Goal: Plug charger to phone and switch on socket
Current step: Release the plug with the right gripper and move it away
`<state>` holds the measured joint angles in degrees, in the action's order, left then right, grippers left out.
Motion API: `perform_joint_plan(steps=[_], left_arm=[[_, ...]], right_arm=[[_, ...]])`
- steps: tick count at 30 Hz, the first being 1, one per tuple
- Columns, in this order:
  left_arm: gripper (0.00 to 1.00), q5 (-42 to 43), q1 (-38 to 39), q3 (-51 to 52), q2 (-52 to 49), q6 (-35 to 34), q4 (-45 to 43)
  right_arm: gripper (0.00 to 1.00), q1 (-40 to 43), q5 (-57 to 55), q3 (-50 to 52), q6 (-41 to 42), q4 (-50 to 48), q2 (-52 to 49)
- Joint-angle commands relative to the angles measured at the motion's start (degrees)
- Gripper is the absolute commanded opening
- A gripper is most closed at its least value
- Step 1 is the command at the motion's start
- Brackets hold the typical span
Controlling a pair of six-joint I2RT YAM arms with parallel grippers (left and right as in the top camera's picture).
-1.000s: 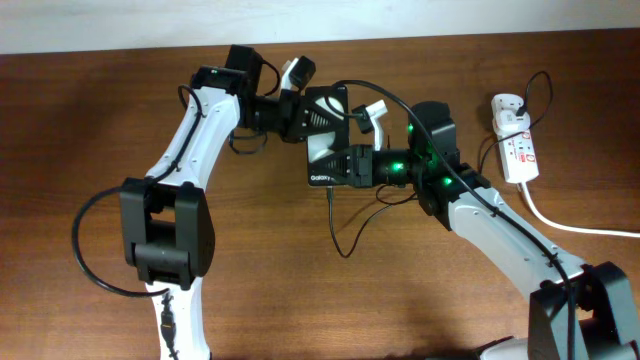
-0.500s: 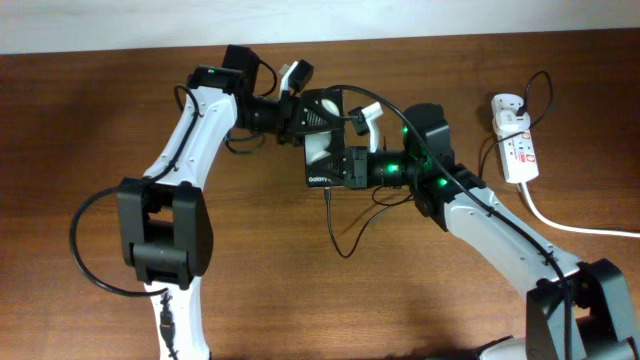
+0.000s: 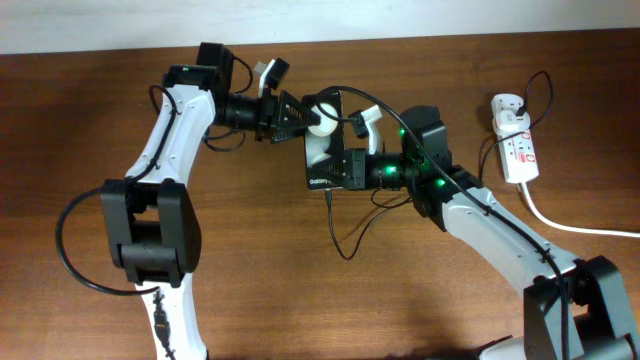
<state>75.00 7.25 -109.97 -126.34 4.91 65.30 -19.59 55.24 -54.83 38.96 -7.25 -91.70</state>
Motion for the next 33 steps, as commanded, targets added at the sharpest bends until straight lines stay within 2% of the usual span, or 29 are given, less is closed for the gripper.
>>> perform_joint_plan(steps=[1,12,14,19,23,28,33], left_arm=[[0.58,-7.76,-1.03,0.07,0.35,-0.11,-0.11],[0.59,-15.1,-1.03,0.07,0.35,-0.11,0.09],[0.59,-18.38,-1.03,0.07,0.35,-0.13,0.28],[0.58,-34.58,-1.03,0.07,0.35,-2.97,0.74],[0.59,-42.01,-1.03,0.07,0.35,-2.97,1.22],[0.61,-44.65,-1.03,0.07,0.35,-2.97,1.25],[0.63,-44.87,-1.03,0.07,0.35,-2.97,1.38]], right_arm=[[0.07,-0.26,2.49,-0.68,-2.47,-1.11,1.2],[0.04,-0.26,0.57,-0.66,-2.69,2.14,1.2],[0.04,-0.26,0.39,-0.66,-2.82,2.75,1.2],[0.04,-0.26,-0.44,-0.68,-4.66,9.88,1.2],[0.04,-0.26,-0.57,-0.68,-7.28,13.97,1.2],[0.04,-0.26,-0.98,-0.68,-9.31,15.34,1.22],[0.04,-0.15,-6.8,-0.68,-14.43,24.3,1.22]])
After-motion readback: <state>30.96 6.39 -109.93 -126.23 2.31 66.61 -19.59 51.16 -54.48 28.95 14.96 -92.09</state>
